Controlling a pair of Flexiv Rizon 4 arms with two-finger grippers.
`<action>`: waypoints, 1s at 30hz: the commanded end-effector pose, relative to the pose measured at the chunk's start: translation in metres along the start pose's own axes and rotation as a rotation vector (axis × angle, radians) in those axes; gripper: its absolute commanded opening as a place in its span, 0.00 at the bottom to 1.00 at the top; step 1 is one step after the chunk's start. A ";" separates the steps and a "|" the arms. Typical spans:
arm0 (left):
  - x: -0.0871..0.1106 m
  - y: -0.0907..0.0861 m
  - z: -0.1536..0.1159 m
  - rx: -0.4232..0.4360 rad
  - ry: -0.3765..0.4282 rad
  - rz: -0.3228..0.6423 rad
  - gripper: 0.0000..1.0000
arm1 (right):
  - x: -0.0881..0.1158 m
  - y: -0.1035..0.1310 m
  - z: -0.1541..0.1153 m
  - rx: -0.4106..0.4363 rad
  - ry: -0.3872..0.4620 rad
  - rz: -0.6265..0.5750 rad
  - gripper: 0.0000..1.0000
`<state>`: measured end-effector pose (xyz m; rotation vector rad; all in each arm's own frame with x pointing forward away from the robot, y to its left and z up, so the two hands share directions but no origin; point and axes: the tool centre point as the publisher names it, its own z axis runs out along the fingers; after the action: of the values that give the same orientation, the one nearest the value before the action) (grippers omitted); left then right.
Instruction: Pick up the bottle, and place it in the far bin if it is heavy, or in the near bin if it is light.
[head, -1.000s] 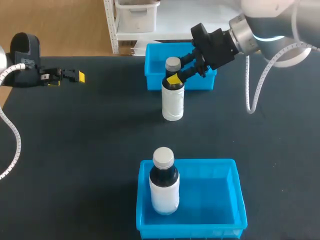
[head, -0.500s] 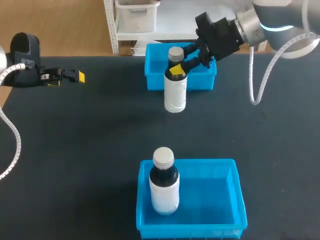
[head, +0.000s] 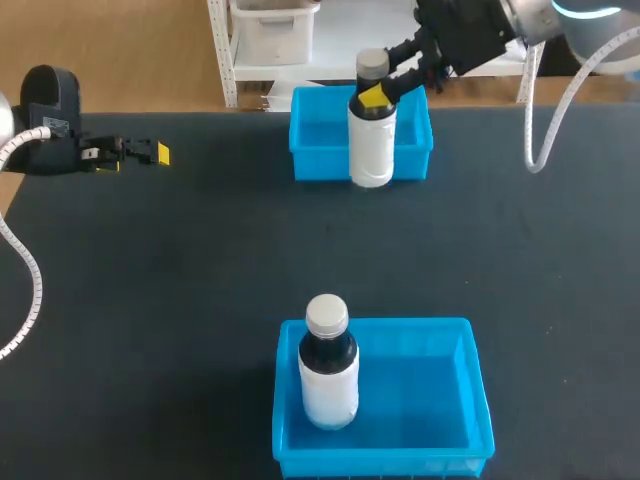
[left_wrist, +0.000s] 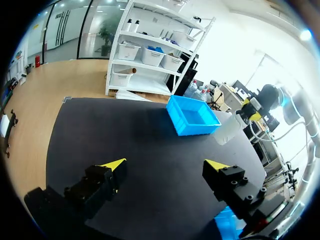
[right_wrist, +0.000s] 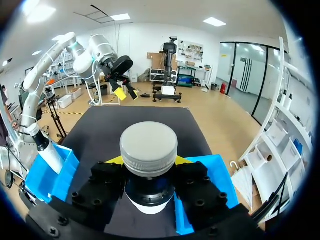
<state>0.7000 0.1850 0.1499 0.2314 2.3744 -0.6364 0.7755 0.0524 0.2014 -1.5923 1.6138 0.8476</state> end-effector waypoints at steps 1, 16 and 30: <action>0.000 0.000 0.000 0.000 0.000 0.000 1.00 | -0.010 -0.010 -0.011 0.003 0.007 -0.004 0.00; 0.000 0.000 0.000 0.000 0.000 0.000 1.00 | -0.026 -0.078 -0.020 0.020 -0.004 -0.025 0.00; 0.000 0.000 0.000 0.000 0.000 0.000 1.00 | -0.021 -0.120 0.004 -0.001 -0.022 -0.029 0.00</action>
<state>0.7000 0.1849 0.1499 0.2314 2.3744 -0.6365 0.8730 0.0598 0.2198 -1.5483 1.5848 0.7790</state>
